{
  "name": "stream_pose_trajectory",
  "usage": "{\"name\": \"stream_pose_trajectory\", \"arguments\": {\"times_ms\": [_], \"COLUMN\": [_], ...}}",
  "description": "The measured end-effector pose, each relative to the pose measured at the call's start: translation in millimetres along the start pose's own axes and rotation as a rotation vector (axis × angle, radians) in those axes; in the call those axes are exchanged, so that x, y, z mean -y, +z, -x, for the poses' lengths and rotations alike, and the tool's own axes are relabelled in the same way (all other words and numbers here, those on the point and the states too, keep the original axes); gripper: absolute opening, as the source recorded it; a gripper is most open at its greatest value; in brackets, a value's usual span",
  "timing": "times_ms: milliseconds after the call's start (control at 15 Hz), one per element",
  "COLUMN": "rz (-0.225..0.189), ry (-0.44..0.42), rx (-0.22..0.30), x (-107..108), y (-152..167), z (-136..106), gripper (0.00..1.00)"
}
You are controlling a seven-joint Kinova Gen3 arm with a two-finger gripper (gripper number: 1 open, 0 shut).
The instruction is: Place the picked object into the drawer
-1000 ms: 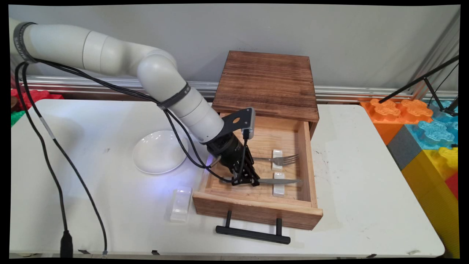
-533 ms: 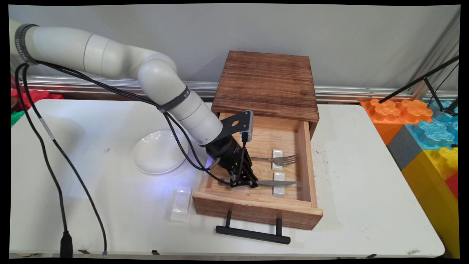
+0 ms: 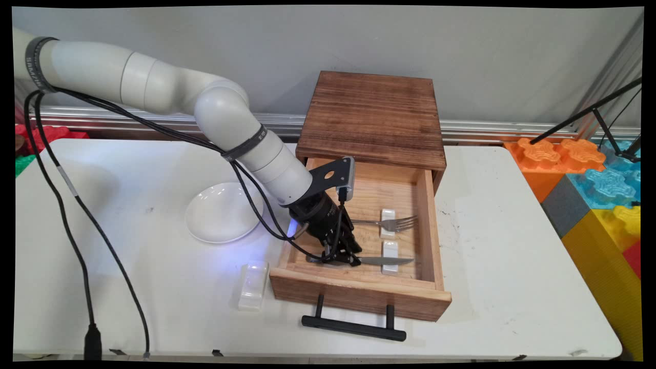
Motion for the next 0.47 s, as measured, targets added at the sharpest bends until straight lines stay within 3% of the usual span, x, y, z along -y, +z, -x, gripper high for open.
{"name": "stream_pose_trajectory", "arguments": {"times_ms": [467], "rz": [-0.006], "ry": [0.008], "rx": [-0.008], "x": [1.0], "y": [-3.1], "z": [-2.4], "gripper": [1.00]}}
